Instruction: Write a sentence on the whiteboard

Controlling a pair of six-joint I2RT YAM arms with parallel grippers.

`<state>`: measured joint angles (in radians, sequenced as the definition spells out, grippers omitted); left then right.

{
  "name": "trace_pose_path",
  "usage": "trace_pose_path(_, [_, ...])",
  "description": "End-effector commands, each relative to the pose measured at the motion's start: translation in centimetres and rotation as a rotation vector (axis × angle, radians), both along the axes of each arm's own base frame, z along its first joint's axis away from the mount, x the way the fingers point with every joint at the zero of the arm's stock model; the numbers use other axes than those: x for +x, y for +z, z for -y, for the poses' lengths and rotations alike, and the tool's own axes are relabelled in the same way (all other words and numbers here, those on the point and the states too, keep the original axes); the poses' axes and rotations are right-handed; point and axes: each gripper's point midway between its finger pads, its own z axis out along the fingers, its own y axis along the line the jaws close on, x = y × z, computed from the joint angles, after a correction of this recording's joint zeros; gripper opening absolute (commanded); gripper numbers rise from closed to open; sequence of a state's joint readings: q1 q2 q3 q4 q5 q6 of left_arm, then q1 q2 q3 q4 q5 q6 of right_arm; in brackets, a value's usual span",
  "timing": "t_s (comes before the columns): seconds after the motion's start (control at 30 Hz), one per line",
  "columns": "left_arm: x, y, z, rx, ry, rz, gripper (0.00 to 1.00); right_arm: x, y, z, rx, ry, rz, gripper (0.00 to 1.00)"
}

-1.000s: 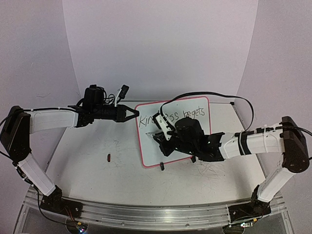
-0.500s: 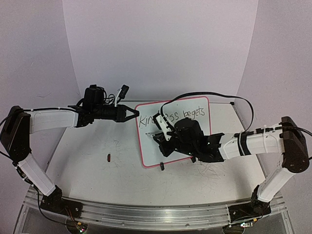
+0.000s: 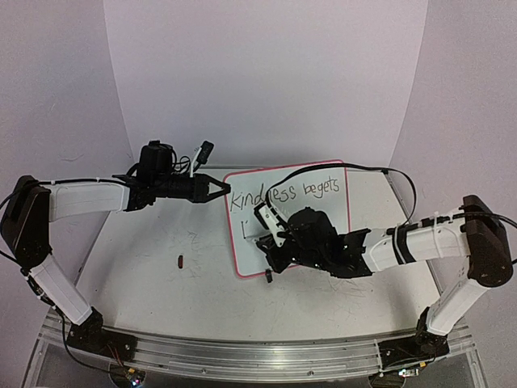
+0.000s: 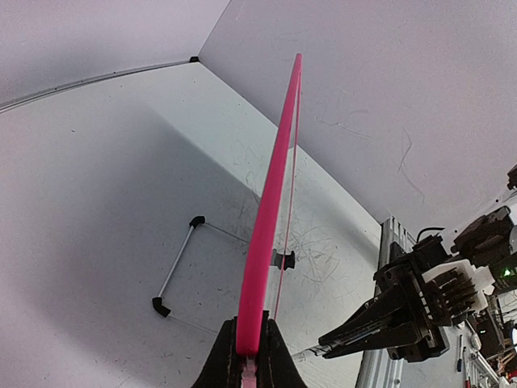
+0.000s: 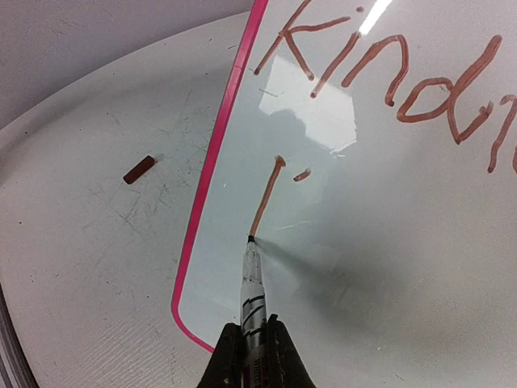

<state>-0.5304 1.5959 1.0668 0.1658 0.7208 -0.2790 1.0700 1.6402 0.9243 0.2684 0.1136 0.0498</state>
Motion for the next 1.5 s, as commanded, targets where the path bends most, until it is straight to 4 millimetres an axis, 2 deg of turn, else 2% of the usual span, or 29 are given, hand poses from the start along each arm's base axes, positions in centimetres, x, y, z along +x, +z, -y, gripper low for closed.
trace_pose_path(0.0, [-0.1,1.6,0.4,0.007,-0.008,0.078,0.00,-0.1,0.0,0.4,0.005,-0.018,-0.012,0.00])
trace_pose_path(0.33, [0.0,1.6,0.4,0.008,-0.007,0.079,0.00,1.4,3.2,-0.6,0.080,-0.056,0.051,0.00])
trace_pose_path(0.53, [-0.1,1.6,0.4,0.008,-0.006,0.081,0.00,2.5,3.8,-0.7,0.089,-0.087,0.073,0.00])
trace_pose_path(0.7, [0.0,1.6,0.4,0.008,-0.006,0.082,0.00,3.1,4.0,0.0,0.087,-0.129,0.086,0.00])
trace_pose_path(0.83, [0.0,1.5,0.4,0.009,-0.007,0.080,0.00,3.1,3.8,0.6,0.080,-0.149,0.082,0.00])
trace_pose_path(1.13, [0.0,1.5,0.5,0.008,-0.011,0.075,0.00,2.0,1.8,1.8,0.049,-0.138,0.028,0.00])
trace_pose_path(1.47, [0.0,1.3,0.5,0.010,-0.010,0.073,0.00,1.2,1.0,0.9,0.062,-0.094,-0.014,0.00])
